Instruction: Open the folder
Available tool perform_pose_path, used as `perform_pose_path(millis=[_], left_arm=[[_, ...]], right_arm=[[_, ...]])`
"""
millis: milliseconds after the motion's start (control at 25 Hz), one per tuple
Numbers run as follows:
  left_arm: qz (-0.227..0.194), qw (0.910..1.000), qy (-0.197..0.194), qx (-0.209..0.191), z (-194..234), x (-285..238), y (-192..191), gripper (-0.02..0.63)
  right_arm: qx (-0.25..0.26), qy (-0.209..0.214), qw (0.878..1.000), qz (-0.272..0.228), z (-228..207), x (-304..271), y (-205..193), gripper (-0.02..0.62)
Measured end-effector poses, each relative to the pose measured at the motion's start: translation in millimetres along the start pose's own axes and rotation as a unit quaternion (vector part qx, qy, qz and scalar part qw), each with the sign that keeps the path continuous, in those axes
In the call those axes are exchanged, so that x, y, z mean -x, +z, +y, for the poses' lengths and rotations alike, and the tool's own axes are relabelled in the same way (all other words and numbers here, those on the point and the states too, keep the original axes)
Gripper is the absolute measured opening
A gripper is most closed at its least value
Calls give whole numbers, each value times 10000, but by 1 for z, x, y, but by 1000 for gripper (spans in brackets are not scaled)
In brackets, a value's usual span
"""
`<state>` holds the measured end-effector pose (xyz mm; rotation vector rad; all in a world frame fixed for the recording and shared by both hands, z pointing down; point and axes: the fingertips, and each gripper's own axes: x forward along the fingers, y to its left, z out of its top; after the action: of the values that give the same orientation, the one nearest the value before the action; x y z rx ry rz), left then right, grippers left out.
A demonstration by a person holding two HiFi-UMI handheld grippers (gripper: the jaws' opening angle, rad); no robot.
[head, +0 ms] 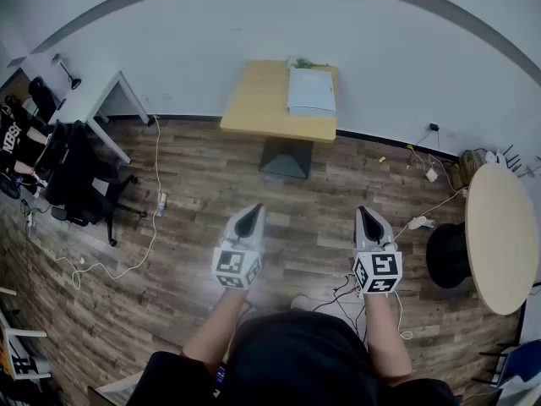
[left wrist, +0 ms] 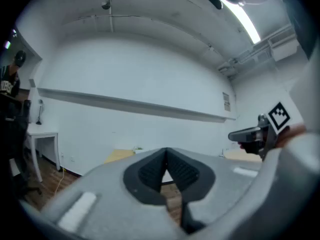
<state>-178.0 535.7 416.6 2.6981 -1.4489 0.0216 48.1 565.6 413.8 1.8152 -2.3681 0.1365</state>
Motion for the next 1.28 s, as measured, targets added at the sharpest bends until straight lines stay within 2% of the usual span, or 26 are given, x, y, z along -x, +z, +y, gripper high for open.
perform_pose_path(millis=[280, 600, 880, 1080, 1280], left_arm=[[-114, 9996, 255, -28, 2, -7, 6, 3], [-211, 9990, 386, -123, -21, -22, 12, 3], [-33, 9997, 210, -133, -42, -42, -10, 3], [79, 9999, 126, -57, -26, -66, -18, 3], [151, 9999, -1, 51, -5, -119, -24, 3]], right_arm=[[-61, -58, 9999, -148, -11, -12, 2, 3], [-129, 327, 9993, -124, -23, -25, -11, 3], [-359, 316, 9988, -77, -39, -29, -34, 2], [-421, 380, 9984, 4, -39, -53, -38, 3], [-476, 356, 9982, 77, -53, -98, -32, 2]])
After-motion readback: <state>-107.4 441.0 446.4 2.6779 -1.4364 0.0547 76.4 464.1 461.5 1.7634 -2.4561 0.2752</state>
